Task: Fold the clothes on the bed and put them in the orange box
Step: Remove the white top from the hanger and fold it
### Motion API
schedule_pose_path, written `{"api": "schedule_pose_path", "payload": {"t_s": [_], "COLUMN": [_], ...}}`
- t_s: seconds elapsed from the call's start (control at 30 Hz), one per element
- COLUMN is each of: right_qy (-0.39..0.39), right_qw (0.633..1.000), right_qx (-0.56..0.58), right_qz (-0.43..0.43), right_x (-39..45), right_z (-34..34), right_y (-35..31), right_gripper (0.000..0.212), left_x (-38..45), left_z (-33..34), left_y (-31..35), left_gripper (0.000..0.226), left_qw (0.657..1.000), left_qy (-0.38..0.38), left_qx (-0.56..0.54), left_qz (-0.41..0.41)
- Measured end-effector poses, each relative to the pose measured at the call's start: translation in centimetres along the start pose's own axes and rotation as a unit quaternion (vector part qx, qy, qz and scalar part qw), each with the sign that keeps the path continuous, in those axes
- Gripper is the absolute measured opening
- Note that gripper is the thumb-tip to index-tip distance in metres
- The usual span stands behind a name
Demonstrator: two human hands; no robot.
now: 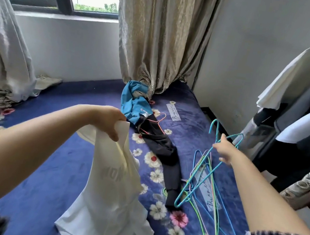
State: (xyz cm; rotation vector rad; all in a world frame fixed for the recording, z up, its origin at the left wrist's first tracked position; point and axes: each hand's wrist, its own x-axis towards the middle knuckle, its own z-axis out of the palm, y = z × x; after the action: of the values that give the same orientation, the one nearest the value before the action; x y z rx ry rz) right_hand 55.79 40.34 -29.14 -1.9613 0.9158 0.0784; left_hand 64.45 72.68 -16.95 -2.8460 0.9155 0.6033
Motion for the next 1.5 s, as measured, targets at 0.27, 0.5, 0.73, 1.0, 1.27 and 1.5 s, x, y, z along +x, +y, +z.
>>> {"api": "schedule_pose_path", "payload": {"t_s": [0.27,0.5,0.73,1.0,1.27,1.5], "right_qy": [-0.272,-0.301,-0.097,-0.086,0.158,0.028], "right_qw": [0.936,0.860,0.945,0.769,0.763,0.917], "right_qx": [-0.210,-0.205,-0.006,-0.309,-0.351,0.098], "right_qz": [-0.073,-0.358,-0.314,-0.553,-0.520,-0.385], "right_x": [-3.7,-11.1,-9.5,-14.1,-21.3,-30.6], "right_z": [7.2,18.6,16.5,7.3,3.7,1.6], "right_y": [0.8,-3.4,-10.9,-20.1,-19.1,-15.1], "right_gripper": [0.027,0.065,0.043,0.040,0.025,0.017], "left_x": [-2.4,-7.2,-13.3,-17.5,-24.9,-34.1], "left_z": [1.0,-0.2,-1.4,-0.1,0.9,2.0], "left_y": [-2.3,-5.2,-10.1,-13.2,-11.4,-8.4], "left_gripper": [0.015,0.019,0.024,0.014,0.029,0.028], "left_qw": [0.991,0.925,0.962,0.906,0.793,0.773], "left_qy": [0.075,0.222,0.171,0.260,0.448,0.466], "left_qx": [-0.109,-0.308,-0.144,-0.072,-0.301,-0.400], "left_qz": [-0.007,-0.017,-0.158,-0.326,-0.283,-0.157]}}
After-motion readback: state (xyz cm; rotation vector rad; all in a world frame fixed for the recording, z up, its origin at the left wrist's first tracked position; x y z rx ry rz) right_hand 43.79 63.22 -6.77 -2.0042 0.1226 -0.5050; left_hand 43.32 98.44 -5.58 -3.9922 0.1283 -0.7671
